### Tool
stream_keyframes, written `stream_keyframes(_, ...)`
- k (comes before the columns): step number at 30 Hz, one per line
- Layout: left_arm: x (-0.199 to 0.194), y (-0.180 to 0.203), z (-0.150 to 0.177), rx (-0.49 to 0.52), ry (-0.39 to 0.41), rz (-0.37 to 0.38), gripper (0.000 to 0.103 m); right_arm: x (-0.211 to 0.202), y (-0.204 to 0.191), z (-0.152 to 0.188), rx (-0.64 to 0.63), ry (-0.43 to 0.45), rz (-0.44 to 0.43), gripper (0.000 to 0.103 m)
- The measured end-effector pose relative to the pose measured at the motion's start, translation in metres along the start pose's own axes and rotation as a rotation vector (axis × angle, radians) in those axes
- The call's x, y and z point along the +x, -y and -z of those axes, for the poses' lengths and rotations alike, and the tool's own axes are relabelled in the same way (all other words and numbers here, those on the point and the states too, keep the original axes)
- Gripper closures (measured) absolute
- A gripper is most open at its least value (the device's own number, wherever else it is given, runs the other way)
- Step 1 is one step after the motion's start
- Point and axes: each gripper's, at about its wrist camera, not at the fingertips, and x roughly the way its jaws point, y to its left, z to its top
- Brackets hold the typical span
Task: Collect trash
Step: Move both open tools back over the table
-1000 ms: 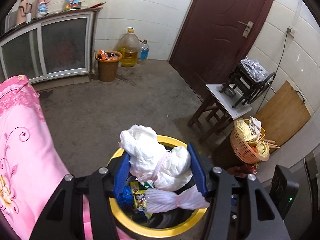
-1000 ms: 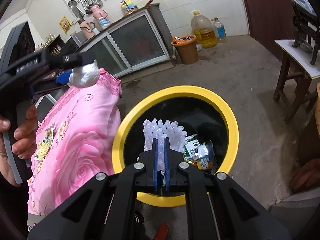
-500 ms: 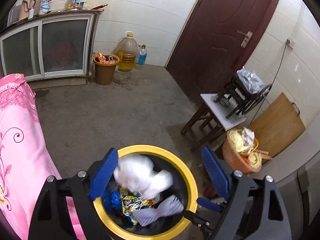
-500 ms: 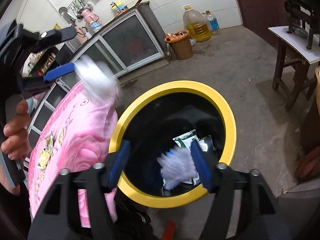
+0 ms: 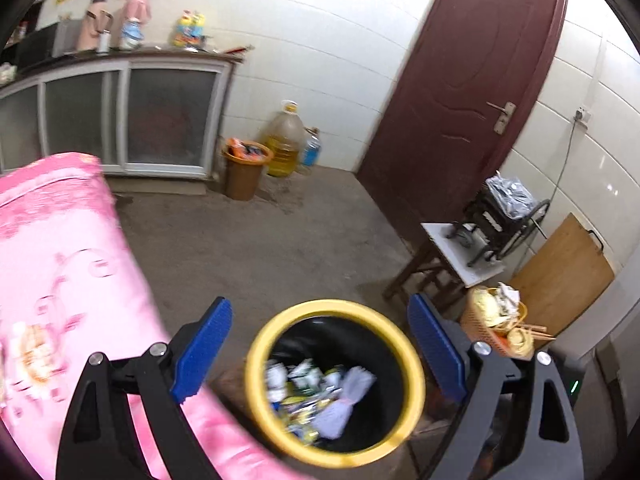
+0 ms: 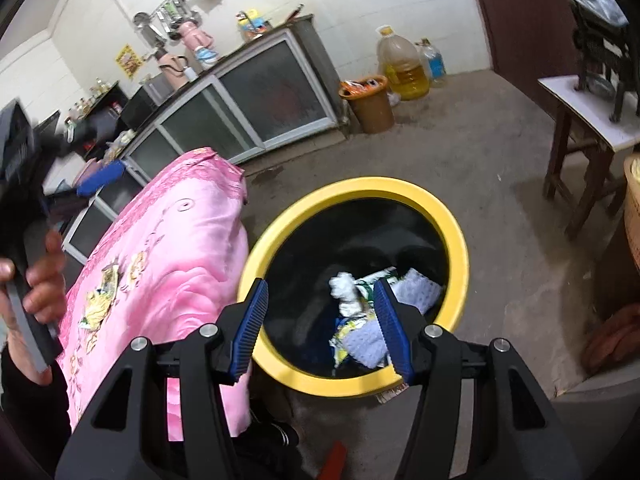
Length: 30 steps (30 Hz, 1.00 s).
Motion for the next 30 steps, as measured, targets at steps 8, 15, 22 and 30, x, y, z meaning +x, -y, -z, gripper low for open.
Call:
stream_keyframes(8, -0.139, -0.133, 0.068, -0.088, 0.100, -0.200, 0.017, 0.034, -0.063, -0.008, -0.127, -0.048, -0.034, 0.050)
stream_keyframes(15, -0.252, -0.239, 0.152, -0.199, 0.111, -0.402, 0.016, 0.093, -0.165, 0.001, -0.247, -0.158, -0.190, 0.050)
stream_keyframes(22, -0.276, -0.285, 0.200, -0.269, 0.113, -0.454, 0.016, 0.135, -0.271, 0.016, -0.390, -0.226, -0.295, 0.049)
stream_keyframes(30, -0.272, -0.313, 0.218, -0.334, 0.124, -0.459, 0.016, 0.173, -0.341, 0.024, -0.464, -0.257, -0.355, 0.039)
